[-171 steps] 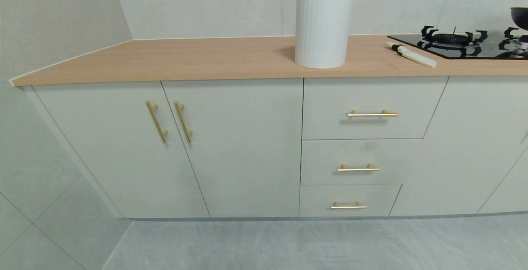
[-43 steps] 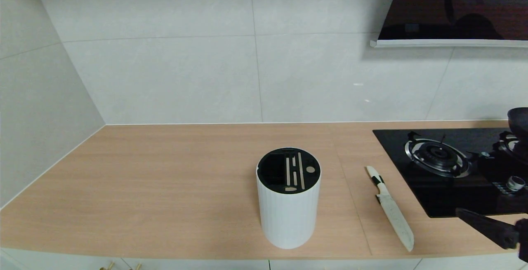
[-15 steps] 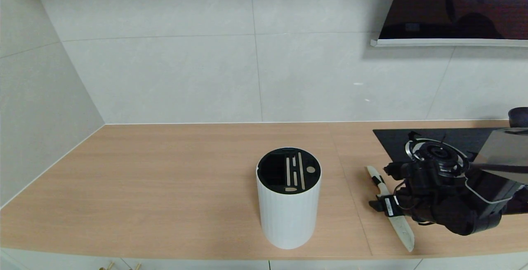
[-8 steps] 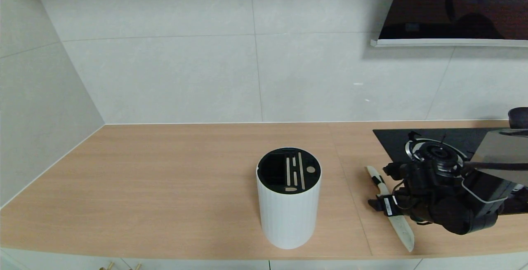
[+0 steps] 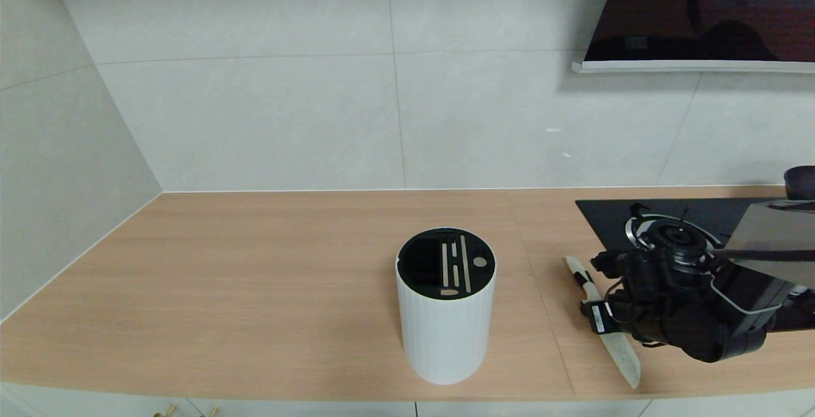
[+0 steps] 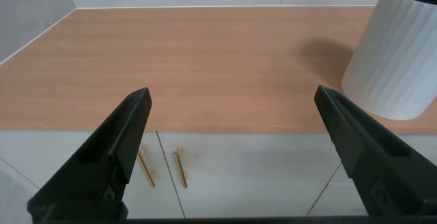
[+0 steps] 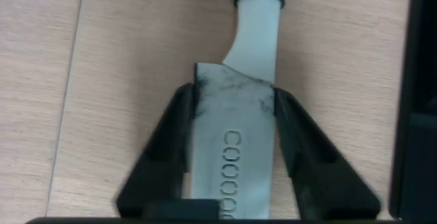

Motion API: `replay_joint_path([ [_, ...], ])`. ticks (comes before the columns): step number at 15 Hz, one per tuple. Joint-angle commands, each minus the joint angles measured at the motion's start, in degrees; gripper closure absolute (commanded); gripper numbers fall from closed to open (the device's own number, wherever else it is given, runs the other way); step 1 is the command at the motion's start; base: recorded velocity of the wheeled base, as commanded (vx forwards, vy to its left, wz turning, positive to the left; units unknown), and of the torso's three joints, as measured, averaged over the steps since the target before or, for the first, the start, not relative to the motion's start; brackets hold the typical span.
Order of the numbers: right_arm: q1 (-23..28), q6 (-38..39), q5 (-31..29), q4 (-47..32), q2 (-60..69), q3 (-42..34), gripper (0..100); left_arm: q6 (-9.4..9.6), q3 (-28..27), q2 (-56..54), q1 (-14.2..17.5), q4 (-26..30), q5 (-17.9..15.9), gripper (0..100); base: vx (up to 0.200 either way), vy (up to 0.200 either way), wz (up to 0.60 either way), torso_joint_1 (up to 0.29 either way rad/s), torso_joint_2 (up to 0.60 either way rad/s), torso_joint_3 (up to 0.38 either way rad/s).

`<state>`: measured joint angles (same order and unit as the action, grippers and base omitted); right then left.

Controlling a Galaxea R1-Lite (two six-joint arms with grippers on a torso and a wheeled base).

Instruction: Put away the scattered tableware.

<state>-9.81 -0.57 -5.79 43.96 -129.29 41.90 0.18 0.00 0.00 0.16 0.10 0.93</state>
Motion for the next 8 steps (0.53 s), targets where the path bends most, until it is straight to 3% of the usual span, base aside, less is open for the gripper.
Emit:
replay_joint_path([
  [1, 0.0, 0.0, 0.0, -0.1, 0.3, -0.2, 100, -0.01, 0.0, 0.0, 0.0, 0.0, 0.0, 0, 0.0, 0.0, 0.0, 0.0, 0.0, 0.0],
  [8, -2.4, 2.1, -3.3, -0.3, 11.9, -3.8, 100, 1.49, 0.0, 0.0, 0.0, 0.1, 0.0, 0, 0.0, 0.0, 0.0, 0.0, 0.0, 0.0],
])
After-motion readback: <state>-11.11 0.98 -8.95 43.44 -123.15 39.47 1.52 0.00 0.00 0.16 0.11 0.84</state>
